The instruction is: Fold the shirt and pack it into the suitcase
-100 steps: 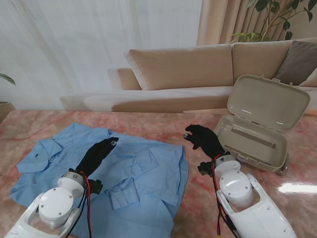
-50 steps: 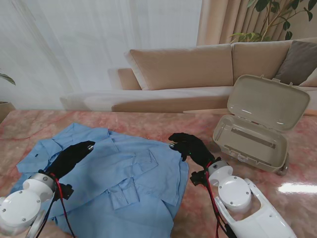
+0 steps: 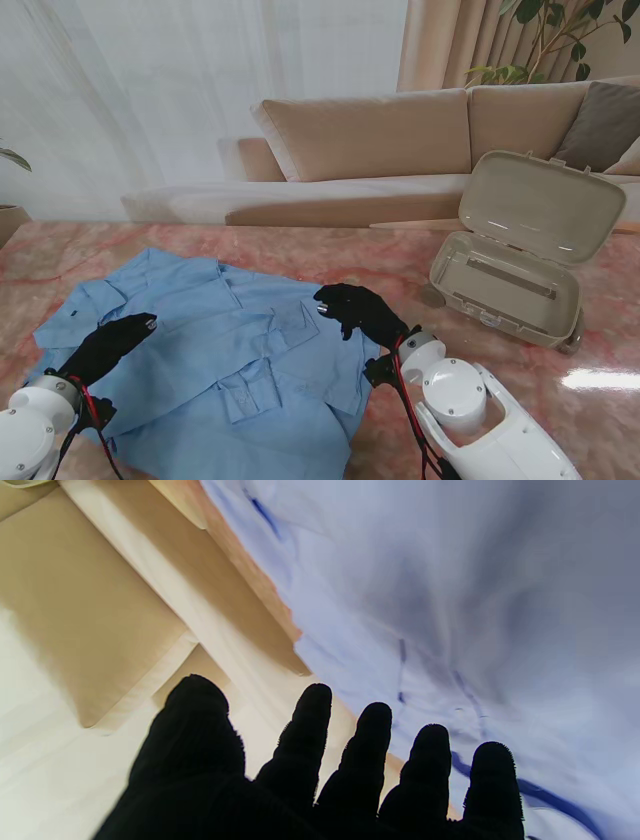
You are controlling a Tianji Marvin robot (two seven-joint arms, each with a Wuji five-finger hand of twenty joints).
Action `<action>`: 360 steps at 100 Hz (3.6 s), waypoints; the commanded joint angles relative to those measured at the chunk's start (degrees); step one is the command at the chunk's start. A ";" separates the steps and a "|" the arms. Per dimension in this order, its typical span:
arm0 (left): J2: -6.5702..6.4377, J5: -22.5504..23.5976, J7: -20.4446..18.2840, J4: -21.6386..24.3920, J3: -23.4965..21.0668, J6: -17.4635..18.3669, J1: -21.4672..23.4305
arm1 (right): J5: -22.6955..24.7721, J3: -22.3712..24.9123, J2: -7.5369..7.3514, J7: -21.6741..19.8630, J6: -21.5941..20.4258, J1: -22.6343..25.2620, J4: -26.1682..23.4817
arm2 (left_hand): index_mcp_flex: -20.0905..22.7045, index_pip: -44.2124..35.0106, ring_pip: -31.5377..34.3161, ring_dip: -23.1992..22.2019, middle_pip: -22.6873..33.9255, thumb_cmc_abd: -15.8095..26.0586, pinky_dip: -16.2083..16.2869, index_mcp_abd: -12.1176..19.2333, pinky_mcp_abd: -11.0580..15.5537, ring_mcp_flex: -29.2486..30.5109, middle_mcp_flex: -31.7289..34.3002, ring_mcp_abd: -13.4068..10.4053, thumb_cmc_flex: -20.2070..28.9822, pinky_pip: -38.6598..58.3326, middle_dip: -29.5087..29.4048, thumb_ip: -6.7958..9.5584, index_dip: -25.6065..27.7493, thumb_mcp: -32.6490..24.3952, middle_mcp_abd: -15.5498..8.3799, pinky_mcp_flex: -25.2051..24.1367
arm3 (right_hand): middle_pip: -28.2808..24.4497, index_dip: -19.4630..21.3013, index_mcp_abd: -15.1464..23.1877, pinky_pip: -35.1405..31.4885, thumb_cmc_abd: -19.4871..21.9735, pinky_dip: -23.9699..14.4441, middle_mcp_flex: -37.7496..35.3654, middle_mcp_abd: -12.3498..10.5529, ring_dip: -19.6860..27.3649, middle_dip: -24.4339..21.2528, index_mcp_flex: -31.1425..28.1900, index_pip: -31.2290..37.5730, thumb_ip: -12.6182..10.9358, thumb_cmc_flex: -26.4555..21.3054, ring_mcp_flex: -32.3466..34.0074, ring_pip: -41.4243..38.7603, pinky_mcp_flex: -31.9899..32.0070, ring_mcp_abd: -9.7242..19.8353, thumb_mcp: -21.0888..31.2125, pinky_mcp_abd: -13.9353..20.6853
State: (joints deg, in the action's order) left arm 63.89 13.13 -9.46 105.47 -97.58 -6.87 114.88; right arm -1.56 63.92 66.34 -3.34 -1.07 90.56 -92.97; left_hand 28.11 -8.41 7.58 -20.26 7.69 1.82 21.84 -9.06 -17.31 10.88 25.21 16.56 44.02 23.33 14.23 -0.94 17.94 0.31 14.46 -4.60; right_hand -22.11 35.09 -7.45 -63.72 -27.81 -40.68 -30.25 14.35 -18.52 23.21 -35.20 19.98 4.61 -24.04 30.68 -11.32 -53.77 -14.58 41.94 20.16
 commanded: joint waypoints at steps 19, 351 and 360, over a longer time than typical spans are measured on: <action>-0.11 0.98 -1.34 -2.92 -0.46 -2.02 1.62 | -0.52 -0.64 -0.27 -2.56 -0.65 0.72 2.06 | 0.11 -0.56 1.23 0.12 1.03 0.97 -0.59 1.32 1.61 -1.19 -0.38 -0.54 1.55 -0.74 0.48 -1.64 0.57 2.15 -0.70 0.15 | 1.03 0.95 1.14 16.06 0.96 0.92 -0.60 -1.48 0.68 0.13 1.50 -0.18 -2.46 -0.19 -1.83 1.44 15.43 -1.48 -1.44 -9.69; -2.67 10.68 -7.79 1.33 6.25 0.87 -9.06 | 20.90 -2.31 -0.72 0.85 2.30 -16.28 14.36 | -1.72 0.53 2.25 -1.39 0.67 -0.97 3.09 1.05 0.00 0.15 -0.82 1.82 3.03 10.38 0.37 -1.49 0.38 2.03 -0.46 -0.18 | -1.67 1.67 0.84 33.35 -8.66 6.12 0.25 -2.49 -0.74 1.10 0.28 1.13 -0.99 1.18 -0.89 -1.28 39.72 4.39 8.82 -29.03; -3.10 12.94 -8.84 -1.87 7.37 1.65 -12.60 | 21.65 -3.30 -0.51 1.62 2.21 -17.61 15.45 | -2.46 0.70 2.29 -1.35 0.96 -1.56 2.93 1.28 0.49 -0.02 -1.23 1.45 3.52 10.18 0.45 -1.45 0.30 1.95 -0.66 -0.06 | -2.71 1.78 0.66 30.56 -9.53 6.97 1.08 -2.56 -0.40 0.62 0.90 1.18 -0.59 1.45 -1.56 -2.18 41.00 4.76 10.02 -28.51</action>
State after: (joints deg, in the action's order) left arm 61.28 25.64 -17.83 105.02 -90.50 -5.67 104.16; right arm 21.51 60.77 65.35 -1.06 0.80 73.72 -77.69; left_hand 28.05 -8.43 9.65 -22.10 7.80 1.10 25.44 -9.06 -18.11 11.02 25.22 18.93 45.37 34.27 14.25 -0.94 18.23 0.33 14.43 -4.11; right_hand -23.88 36.13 -6.84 -30.91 -35.72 -33.52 -31.37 13.08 -18.44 23.85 -35.92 21.46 4.61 -24.52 29.48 -12.52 -13.87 -11.63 50.21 -10.49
